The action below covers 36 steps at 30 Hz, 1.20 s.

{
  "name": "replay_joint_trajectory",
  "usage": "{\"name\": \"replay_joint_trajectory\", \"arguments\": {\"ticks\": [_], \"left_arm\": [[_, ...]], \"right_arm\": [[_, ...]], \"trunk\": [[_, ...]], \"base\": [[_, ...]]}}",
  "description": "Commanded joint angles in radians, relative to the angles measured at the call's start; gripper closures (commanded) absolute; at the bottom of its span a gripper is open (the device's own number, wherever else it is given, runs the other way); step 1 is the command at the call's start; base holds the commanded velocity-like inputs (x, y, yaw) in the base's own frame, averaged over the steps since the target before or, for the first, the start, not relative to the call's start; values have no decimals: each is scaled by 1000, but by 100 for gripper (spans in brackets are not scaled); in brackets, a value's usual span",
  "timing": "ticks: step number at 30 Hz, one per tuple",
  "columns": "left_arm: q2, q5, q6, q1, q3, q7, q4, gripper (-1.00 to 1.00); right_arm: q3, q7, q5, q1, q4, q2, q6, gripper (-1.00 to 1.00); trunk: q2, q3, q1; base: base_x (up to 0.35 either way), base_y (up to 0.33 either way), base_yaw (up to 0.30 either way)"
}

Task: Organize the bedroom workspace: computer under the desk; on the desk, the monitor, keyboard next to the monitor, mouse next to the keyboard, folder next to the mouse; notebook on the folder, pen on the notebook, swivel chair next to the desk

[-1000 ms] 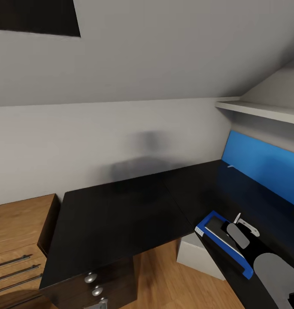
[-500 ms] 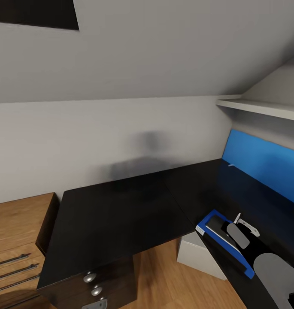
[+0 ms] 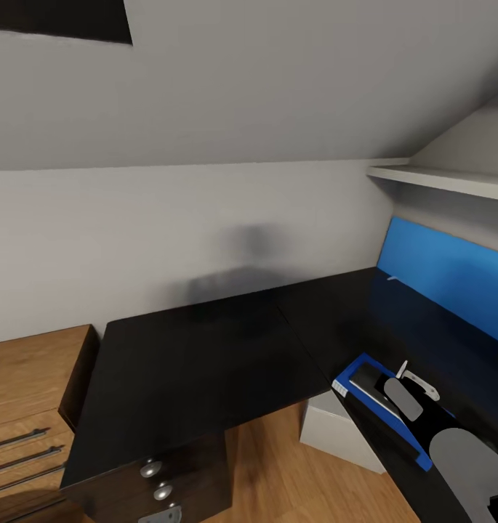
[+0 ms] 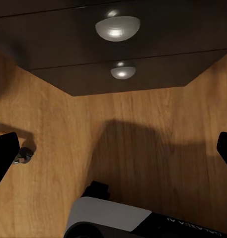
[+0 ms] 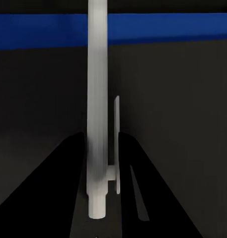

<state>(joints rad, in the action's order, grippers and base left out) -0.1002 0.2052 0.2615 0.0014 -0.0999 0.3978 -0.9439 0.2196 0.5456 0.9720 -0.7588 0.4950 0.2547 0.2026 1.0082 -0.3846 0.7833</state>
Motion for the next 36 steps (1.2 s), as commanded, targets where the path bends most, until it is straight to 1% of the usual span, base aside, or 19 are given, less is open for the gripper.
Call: {"name": "replay_joint_trajectory", "arguments": {"ticks": [1,18,25,36], "left_arm": [[0,9,4,0,-2,7,-3,-100],[3,9,4,0,-1,3,2,-100],[4,9,4,0,0,4,2,-100],[4,9,4,0,0,5,2,-100]], "right_arm": [[7,7,4,-1,2,1,5,100],[7,7,4,-1,2,1,4,100],[7,7,4,-1,2,1,4,100],[7,7,4,-1,2,1,3,100]], "trunk": [[1,-1,0],[1,-1,0],[1,-1,0],[1,-1,0]], "base": [[0,0,0],[0,0,0],[-92,0,0],[-9,0,0]]}}
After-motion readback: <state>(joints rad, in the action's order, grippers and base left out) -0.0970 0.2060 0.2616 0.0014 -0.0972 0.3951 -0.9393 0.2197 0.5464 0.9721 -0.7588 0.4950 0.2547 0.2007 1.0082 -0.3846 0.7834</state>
